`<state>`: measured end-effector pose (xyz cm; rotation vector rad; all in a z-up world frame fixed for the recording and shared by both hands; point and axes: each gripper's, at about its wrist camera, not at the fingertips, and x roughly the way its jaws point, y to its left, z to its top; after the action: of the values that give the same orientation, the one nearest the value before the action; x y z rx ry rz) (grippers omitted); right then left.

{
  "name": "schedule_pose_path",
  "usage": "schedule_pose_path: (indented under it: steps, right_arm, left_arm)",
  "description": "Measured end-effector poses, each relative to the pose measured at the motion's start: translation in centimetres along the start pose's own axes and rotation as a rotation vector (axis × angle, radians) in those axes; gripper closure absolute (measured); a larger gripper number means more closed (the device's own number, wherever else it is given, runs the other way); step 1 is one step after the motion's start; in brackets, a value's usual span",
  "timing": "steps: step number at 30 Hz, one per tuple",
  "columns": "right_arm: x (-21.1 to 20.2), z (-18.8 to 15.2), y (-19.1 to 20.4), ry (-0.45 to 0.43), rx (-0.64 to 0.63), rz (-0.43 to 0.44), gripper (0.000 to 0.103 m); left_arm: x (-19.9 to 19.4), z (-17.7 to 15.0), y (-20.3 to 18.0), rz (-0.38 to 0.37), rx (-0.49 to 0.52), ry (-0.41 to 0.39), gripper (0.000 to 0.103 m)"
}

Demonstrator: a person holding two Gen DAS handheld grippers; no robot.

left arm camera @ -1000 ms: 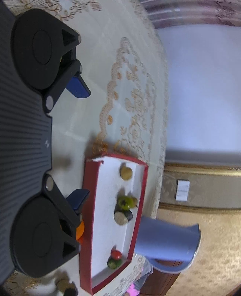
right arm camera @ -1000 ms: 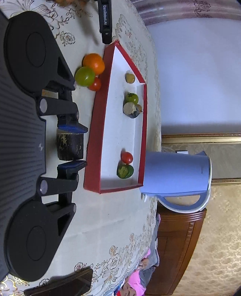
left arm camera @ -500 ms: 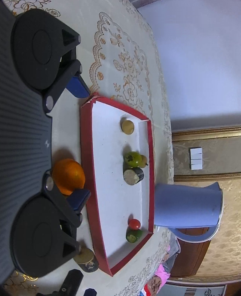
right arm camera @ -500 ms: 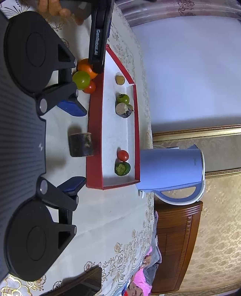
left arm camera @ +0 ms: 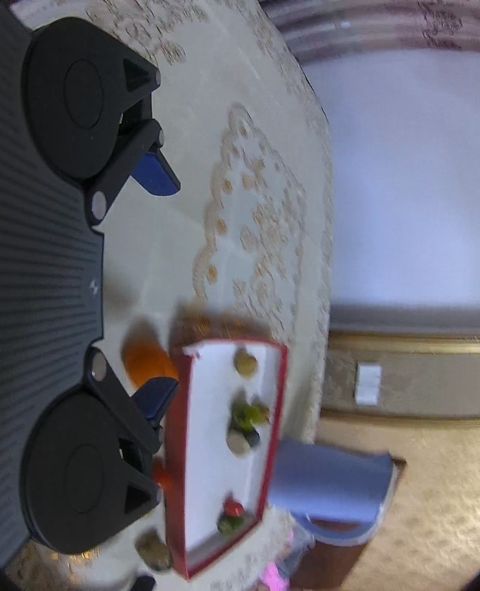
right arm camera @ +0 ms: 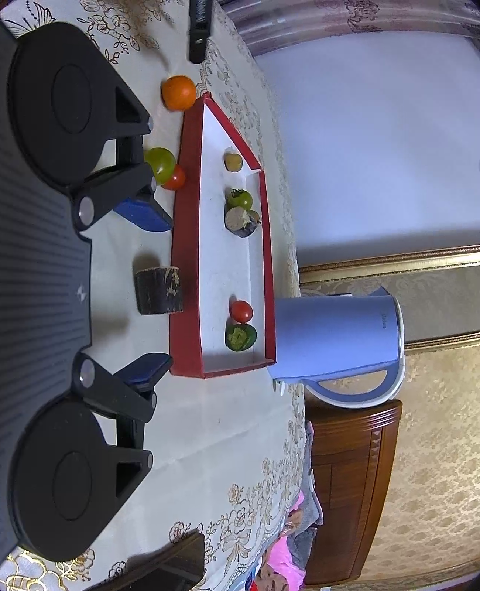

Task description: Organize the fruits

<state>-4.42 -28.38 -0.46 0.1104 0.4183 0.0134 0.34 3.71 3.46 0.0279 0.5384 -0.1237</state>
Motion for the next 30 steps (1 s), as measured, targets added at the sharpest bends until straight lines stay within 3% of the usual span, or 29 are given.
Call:
schedule_pose_path:
  steps: [5,11,13,15,17,19,21,30]
  right_arm:
    - [0.0,-0.1,0.4,0.001,-0.02,0.004,0.031]
    - [0.0,-0.1,0.1,0.0,-0.015,0.002,0.03]
    - [0.1,-0.1,0.1,0.003,-0.01,0.005,0.03]
    - [0.3,-0.2,0.1,0.007,-0.01,0.004,0.03]
    - [0.4,-0.2,0.0,0.015,-0.004,0.004,0.03]
    - [0.6,-0.3,-0.1,0.023,0.004,0.007,0.03]
    - [0.8,-0.3,-0.1,0.033,0.006,0.006,0.03]
    - [2.0,0.1,0.5,0.076,-0.047,0.0,0.031]
  left_arm:
    - [0.6,-0.8,-3.4,0.016,0.163,-0.042,0.0]
    - [2.9,-1.1,-4.1,0.001,0.163,-0.012,0.002]
    - [3.6,-1.0,-4.2,-0.001,0.175,0.001,0.018]
    - [4.0,-1.0,-4.4,-0.015,0.184,0.01,0.02]
    - [4.0,-1.1,-4.6,-0.015,0.194,0.006,0.03]
    - [3.9,-1.2,-4.6,-0.042,0.198,0.009,0.054]
    - [3.9,-1.1,-4.5,-0.1,0.183,0.019,0.067]
    - [2.8,-1.1,-3.8,-0.103,0.141,0.011,0.069]
